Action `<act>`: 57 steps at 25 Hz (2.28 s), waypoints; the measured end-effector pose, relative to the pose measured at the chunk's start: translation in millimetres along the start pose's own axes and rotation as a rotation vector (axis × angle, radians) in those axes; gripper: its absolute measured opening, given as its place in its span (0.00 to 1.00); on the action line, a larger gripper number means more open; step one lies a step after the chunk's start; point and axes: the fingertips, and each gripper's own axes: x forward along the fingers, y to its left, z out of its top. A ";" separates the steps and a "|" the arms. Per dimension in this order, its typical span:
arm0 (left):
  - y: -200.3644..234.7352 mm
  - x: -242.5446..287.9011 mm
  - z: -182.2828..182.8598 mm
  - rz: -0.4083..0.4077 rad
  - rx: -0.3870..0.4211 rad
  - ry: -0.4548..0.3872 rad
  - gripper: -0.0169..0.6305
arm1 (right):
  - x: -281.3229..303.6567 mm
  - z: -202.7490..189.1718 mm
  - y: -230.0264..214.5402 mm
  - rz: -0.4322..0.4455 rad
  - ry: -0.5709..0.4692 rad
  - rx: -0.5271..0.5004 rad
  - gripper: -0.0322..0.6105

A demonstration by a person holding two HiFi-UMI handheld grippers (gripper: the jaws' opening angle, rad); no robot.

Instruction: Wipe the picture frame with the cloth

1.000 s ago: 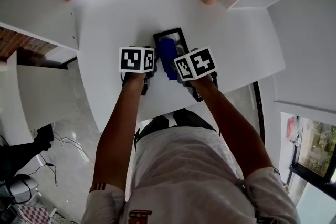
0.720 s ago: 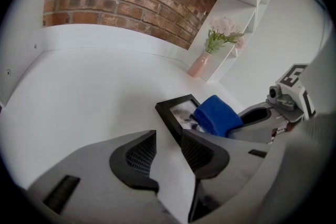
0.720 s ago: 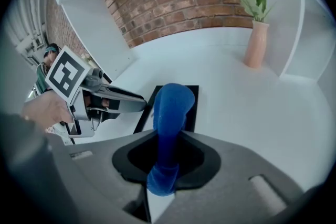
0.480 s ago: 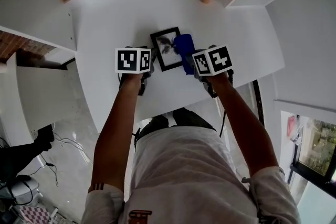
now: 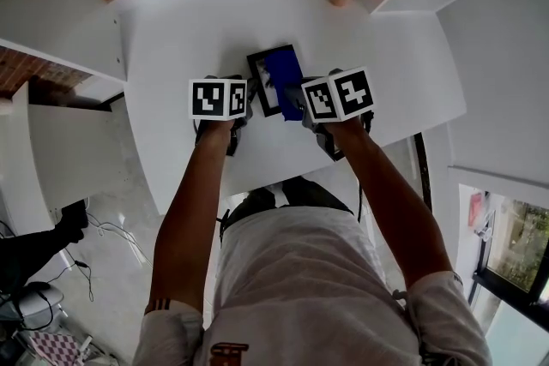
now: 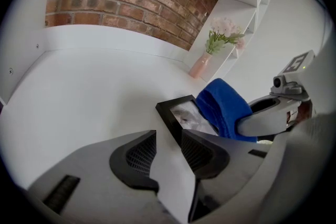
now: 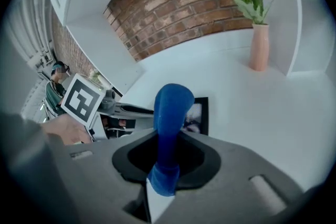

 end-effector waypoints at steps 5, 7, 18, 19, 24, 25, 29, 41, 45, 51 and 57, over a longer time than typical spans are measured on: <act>-0.2 -0.1 0.0 -0.001 -0.004 -0.004 0.25 | 29.9 -2.0 17.3 0.037 0.060 -0.005 0.17; -0.4 0.1 -0.1 -0.002 -0.004 -0.004 0.25 | 36.6 -4.9 16.0 0.029 0.079 -0.014 0.17; 0.9 -0.3 0.4 -0.001 0.003 -0.004 0.25 | 17.1 -8.6 -29.7 -0.052 0.067 -0.006 0.17; 0.9 -0.3 0.3 0.000 0.003 -0.004 0.25 | 14.4 -8.5 -32.8 -0.056 0.062 -0.002 0.17; 0.8 0.0 -0.4 0.016 -0.001 -0.002 0.25 | 4.9 -9.0 -43.8 -0.071 0.047 -0.001 0.17; 0.7 0.0 -0.3 0.021 0.000 -0.003 0.25 | 3.7 -8.9 -44.2 -0.069 0.042 -0.002 0.17; -0.9 -1.2 -0.5 0.039 0.014 -0.003 0.25 | -3.4 -5.1 -39.3 -0.049 0.007 -0.025 0.17; -40.8 -42.3 23.9 -0.072 0.009 -0.162 0.25 | -49.0 41.8 -1.6 0.037 -0.207 -0.134 0.17; -63.2 -75.1 49.0 -0.131 0.011 -0.301 0.25 | -69.8 60.6 13.8 0.069 -0.293 -0.153 0.17; -88.6 -132.8 86.2 -0.208 0.044 -0.550 0.25 | -105.6 87.4 43.5 0.121 -0.434 -0.211 0.17; -110.9 -185.2 111.3 -0.230 0.147 -0.741 0.22 | -138.7 106.4 73.1 0.188 -0.599 -0.282 0.17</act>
